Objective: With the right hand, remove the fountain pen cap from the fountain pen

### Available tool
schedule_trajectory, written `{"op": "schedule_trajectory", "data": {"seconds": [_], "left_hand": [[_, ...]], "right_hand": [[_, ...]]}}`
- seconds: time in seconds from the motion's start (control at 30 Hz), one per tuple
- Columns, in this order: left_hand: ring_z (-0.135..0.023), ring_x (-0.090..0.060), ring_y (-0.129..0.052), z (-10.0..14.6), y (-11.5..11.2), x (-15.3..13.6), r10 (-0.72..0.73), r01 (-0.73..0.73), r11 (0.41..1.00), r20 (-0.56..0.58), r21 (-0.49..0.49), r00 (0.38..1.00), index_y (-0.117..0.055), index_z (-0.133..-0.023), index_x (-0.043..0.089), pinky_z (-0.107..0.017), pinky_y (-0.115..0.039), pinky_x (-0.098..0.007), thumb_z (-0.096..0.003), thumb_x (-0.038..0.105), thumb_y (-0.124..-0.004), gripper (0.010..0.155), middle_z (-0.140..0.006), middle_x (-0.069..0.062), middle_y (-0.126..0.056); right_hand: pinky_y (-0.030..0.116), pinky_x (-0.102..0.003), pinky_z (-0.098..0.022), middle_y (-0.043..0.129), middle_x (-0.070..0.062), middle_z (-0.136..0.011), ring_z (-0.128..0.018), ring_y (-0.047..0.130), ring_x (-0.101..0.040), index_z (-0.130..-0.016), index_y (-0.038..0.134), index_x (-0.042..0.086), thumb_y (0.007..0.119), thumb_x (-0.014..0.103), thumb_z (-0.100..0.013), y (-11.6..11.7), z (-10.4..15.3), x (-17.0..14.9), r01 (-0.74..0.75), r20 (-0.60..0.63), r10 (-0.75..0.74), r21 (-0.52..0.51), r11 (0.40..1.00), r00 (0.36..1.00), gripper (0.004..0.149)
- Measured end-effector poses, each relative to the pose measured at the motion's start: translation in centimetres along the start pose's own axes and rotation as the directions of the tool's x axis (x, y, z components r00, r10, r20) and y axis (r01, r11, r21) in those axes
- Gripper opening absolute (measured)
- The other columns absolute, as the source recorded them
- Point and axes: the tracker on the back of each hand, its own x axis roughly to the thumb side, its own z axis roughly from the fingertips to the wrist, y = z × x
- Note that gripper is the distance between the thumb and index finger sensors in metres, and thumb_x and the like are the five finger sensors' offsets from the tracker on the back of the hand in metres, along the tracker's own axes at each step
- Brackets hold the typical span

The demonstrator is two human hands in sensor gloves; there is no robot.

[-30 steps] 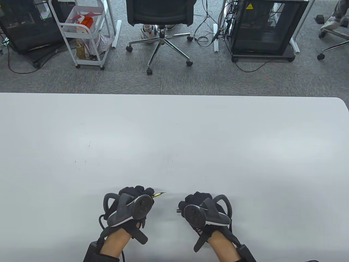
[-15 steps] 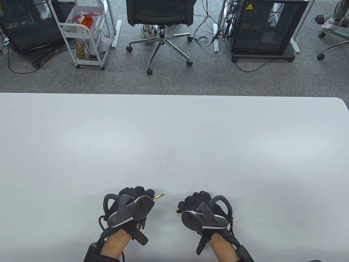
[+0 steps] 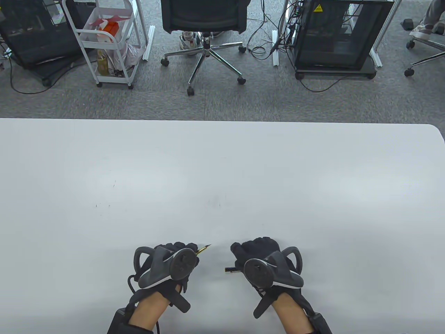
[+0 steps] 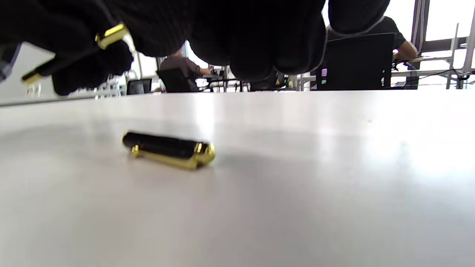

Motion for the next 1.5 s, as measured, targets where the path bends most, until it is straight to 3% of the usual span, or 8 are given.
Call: {"op": "schedule_trajectory", "data": {"seconds": [0.13,0.43,0.7,0.93,1.03,1.13,1.33,1.5], "left_hand": [[-0.023,-0.023,-0.112,-1.1,0.0,1.9,-0.003,0.004,1.0,0.044,-0.03,0.999,-0.092,-0.064,0.019,-0.04,-0.087,-0.055,-0.0313,0.051,-0.077,0.048,-0.045,-0.005,-0.107],[-0.02,-0.023,-0.108,-4.8,-4.0,6.8,-0.28,0.304,0.92,0.13,-0.246,0.951,-0.093,-0.059,0.02,-0.041,-0.086,-0.054,-0.0315,0.052,-0.076,0.046,-0.041,-0.005,-0.105],[-0.012,-0.023,-0.104,-5.1,-4.8,8.3,-0.395,0.427,0.889,0.19,-0.168,0.899,-0.091,-0.052,0.016,-0.04,-0.086,-0.053,-0.0312,0.053,-0.076,0.045,-0.032,-0.006,-0.103],[-0.015,-0.023,-0.106,-4.8,-4.5,7.5,-0.347,0.371,0.914,0.161,-0.162,0.924,-0.093,-0.054,0.018,-0.04,-0.086,-0.054,-0.0315,0.055,-0.072,0.048,-0.035,-0.005,-0.105],[-0.028,-0.026,-0.11,-4.3,-3.2,6.5,-0.313,0.333,0.93,0.136,-0.156,0.94,-0.093,-0.065,0.023,-0.045,-0.084,-0.056,-0.0318,0.056,-0.069,0.052,-0.049,-0.007,-0.106],[-0.042,-0.029,-0.11,-3.2,-0.6,4.7,-0.267,0.274,0.959,0.089,-0.074,0.959,-0.087,-0.074,0.024,-0.05,-0.08,-0.058,-0.0326,0.055,-0.067,0.056,-0.063,-0.009,-0.102],[-0.072,-0.038,-0.098,0.2,3.3,0.0,-0.092,0.09,0.992,0.02,0.084,0.996,-0.058,-0.096,0.033,-0.06,-0.067,-0.065,-0.0334,0.056,-0.065,0.067,-0.093,-0.015,-0.083],[-0.09,-0.045,-0.083,1.6,2.9,-3.2,0.062,-0.06,0.985,-0.007,0.161,0.998,-0.045,-0.099,0.039,-0.064,-0.06,-0.069,-0.0332,0.058,-0.064,0.071,-0.107,-0.016,-0.065]], "right_hand": [[0.06,-0.059,-0.066,0.084,-0.013,-0.09,-0.078,0.084,-0.036,-0.097,0.074,0.018,0.075,0.043,-0.053,-1.5,1.0,-2.3,0.093,-0.065,-0.097,-0.057,0.994,0.993,0.051],[0.06,-0.059,-0.065,0.086,-0.015,-0.088,-0.076,0.084,-0.038,-0.096,0.077,0.018,0.074,0.045,-0.053,-1.5,2.3,-5.2,0.227,-0.154,-0.229,-0.027,0.973,0.961,0.051],[0.06,-0.059,-0.065,0.086,-0.015,-0.088,-0.075,0.084,-0.038,-0.095,0.077,0.017,0.074,0.046,-0.053,-1.2,2.0,-5.0,0.249,-0.152,-0.247,-0.007,0.968,0.957,0.051],[0.06,-0.06,-0.066,0.085,-0.016,-0.089,-0.076,0.084,-0.039,-0.096,0.077,0.017,0.074,0.046,-0.053,-1.2,2.1,-5.1,0.257,-0.167,-0.253,0.004,0.966,0.953,0.052],[0.058,-0.061,-0.066,0.083,-0.017,-0.092,-0.079,0.082,-0.04,-0.097,0.075,0.019,0.073,0.047,-0.053,-1.5,2.4,-5.4,0.278,-0.164,-0.277,-0.019,0.961,0.947,0.053],[0.056,-0.063,-0.068,0.08,-0.019,-0.096,-0.084,0.08,-0.042,-0.1,0.072,0.019,0.072,0.048,-0.053,-2.0,2.7,-6.0,0.322,-0.151,-0.327,-0.058,0.945,0.933,0.055],[0.041,-0.069,-0.073,0.072,-0.021,-0.104,-0.095,0.069,-0.047,-0.104,0.066,0.02,0.069,0.05,-0.055,-2.8,3.4,-7.3,0.427,-0.121,-0.441,-0.124,0.896,0.889,0.058],[0.03,-0.069,-0.074,0.059,-0.022,-0.112,-0.104,0.052,-0.05,-0.109,0.055,0.025,0.067,0.055,-0.055,-3.0,3.9,-8.3,0.484,-0.11,-0.501,-0.146,0.863,0.859,0.064]]}}
